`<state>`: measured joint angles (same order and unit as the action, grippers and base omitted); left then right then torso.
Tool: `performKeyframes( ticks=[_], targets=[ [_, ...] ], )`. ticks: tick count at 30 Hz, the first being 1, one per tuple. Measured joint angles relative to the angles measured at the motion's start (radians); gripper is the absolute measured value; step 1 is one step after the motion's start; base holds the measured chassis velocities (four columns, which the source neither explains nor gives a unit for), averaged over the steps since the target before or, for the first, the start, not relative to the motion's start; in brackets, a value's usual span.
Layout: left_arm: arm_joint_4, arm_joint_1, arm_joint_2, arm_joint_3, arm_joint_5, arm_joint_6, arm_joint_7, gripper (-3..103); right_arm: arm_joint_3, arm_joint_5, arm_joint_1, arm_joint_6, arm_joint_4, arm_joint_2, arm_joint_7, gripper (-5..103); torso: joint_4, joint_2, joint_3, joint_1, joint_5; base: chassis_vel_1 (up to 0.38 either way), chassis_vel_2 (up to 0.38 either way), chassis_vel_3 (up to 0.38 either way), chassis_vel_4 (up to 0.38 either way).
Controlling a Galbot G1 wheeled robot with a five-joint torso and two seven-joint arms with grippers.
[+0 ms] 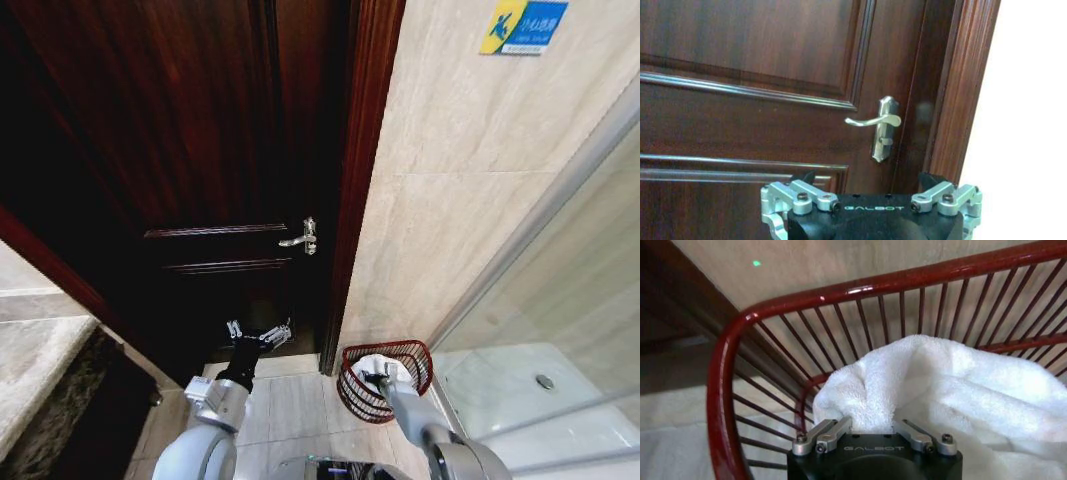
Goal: Discard the used towel into the hamper.
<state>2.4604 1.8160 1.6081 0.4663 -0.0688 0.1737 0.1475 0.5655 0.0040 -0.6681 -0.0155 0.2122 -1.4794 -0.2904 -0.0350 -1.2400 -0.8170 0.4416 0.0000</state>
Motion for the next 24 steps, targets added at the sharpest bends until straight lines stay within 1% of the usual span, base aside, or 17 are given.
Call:
performKeyframes(
  ticks=[1, 3, 9, 10, 12, 13, 14, 15, 16, 18, 19, 20, 22, 23, 24],
  targets=[
    [0.0, 0.0, 0.0, 0.0, 0.0, 0.0, 0.0, 100, 0.0, -0.037, 0.008, 0.007, -0.015, -0.001, 0.013, 12, -0.0001, 0.0, 0.0, 0.0, 0.0001, 0.0, 0.0, 0.0, 0.0],
    [0.0, 0.0, 0.0, 0.0, 0.0, 0.0, 0.0, 100, 0.001, -0.064, 0.012, 0.01, -0.022, -0.002, 0.024, 12, 0.0, 0.0, 0.0, 0.0, 0.0, 0.0, 0.0, 0.0, 0.0],
    [0.0, 0.0, 0.0, 0.0, 0.0, 0.0, 0.0, 100, 0.003, -0.054, 0.021, -0.004, -0.026, -0.008, 0.029, 12, 0.0, 0.0, 0.0, 0.0, -0.0001, 0.0, 0.0, 0.0, 0.0],
    [0.0, 0.0, 0.0, 0.0, 0.0, 0.0, 0.0, 100, 0.001, -0.039, 0.02, -0.013, -0.013, -0.01, 0.027, 9, 0.0002, 0.0, 0.0, 0.0, 0.0, 0.0, 0.0, 0.0, 0.0],
    [0.0, 0.0, 0.0, 0.0, 0.0, 0.0, 0.0, 100, 0.0, 0.005, 0.021, -0.025, 0.009, -0.015, 0.026, 18, 0.0, 0.0, 0.0, 0.0, 0.0, 0.0, 0.0, 0.0, 0.0],
    [0.0, 0.0, 0.0, 0.0, 0.0, 0.0, 0.0, 100, 0.0, 0.005, 0.021, -0.025, 0.009, -0.015, 0.026, 18, 0.0, 0.0, 0.0, 0.0, 0.0, 0.0, 0.0, 0.0, 0.0],
    [0.0, 0.0, 0.0, 0.0, 0.0, 0.0, 0.0, 100, -0.002, 0.027, 0.011, -0.036, 0.036, -0.016, 0.026, 24, -0.0003, 0.0, 0.0, 0.0, 0.0, 0.0, 0.0, 0.0, 0.0],
    [0.0, 0.0, 0.0, 0.0, 0.0, 0.0, 0.0, 100, -0.003, 0.067, -0.007, -0.057, 0.073, -0.016, 0.022, 24, -0.0003, 0.0, 0.0, 0.0, -0.0001, 0.0, 0.0, 0.0, 0.0],
    [0.0, 0.0, 0.0, 0.0, 0.0, 0.0, 0.0, 100, -0.003, 0.067, -0.007, -0.057, 0.073, -0.016, 0.022, 24, -0.0003, 0.0, 0.0, 0.0, -0.0001, 0.0, 0.0, 0.0, 0.0],
    [0.0, 0.0, 0.0, 0.0, 0.0, 0.0, 0.0, 100, -0.013, 0.22, -0.066, -0.128, 0.183, -0.014, 0.018, 35, 0.0002, 0.0, 0.0, 0.0, 0.0001, 0.0, 0.0, 0.0, 0.0],
    [0.0, 0.0, 0.0, 0.0, 0.0, 0.0, 0.0, 100, -0.02, 0.266, -0.103, -0.152, 0.243, -0.011, 0.018, 40, 0.0, 0.0, 0.0, 0.0, 0.0002, 0.0, 0.0, 0.0, 0.0],
    [0.0, 0.0, 0.0, 0.0, 0.0, 0.0, 0.0, 100, -0.02, 0.266, -0.103, -0.152, 0.243, -0.011, 0.018, 40, 0.0, 0.0, 0.0, 0.0, 0.0002, 0.0, 0.0, 0.0, 0.0],
    [0.0, 0.0, 0.0, 0.0, 0.0, 0.0, 0.0, 100, -0.032, 0.291, -0.174, -0.186, 0.354, -0.003, 0.017, 51, 0.0003, 0.0, 0.0, 0.0, 0.0, 0.0, 0.0, 0.0, 0.0],
    [0.0, 0.0, 0.0, 0.0, 0.0, 0.0, 0.0, 100, -0.041, 0.305, -0.218, -0.21, 0.44, 0.004, 0.018, 56, 0.0005, 0.0, 0.0, 0.0, 0.0002, 0.0, 0.0, 0.0, 0.0],
    [0.0, 0.0, 0.0, 0.0, 0.0, 0.0, 0.0, 100, -0.051, 0.326, -0.254, -0.231, 0.517, 0.013, 0.023, 61, -0.0003, 0.0, 0.0, 0.0, -0.0001, 0.0, 0.0, 0.0, 0.0]
  ],
)
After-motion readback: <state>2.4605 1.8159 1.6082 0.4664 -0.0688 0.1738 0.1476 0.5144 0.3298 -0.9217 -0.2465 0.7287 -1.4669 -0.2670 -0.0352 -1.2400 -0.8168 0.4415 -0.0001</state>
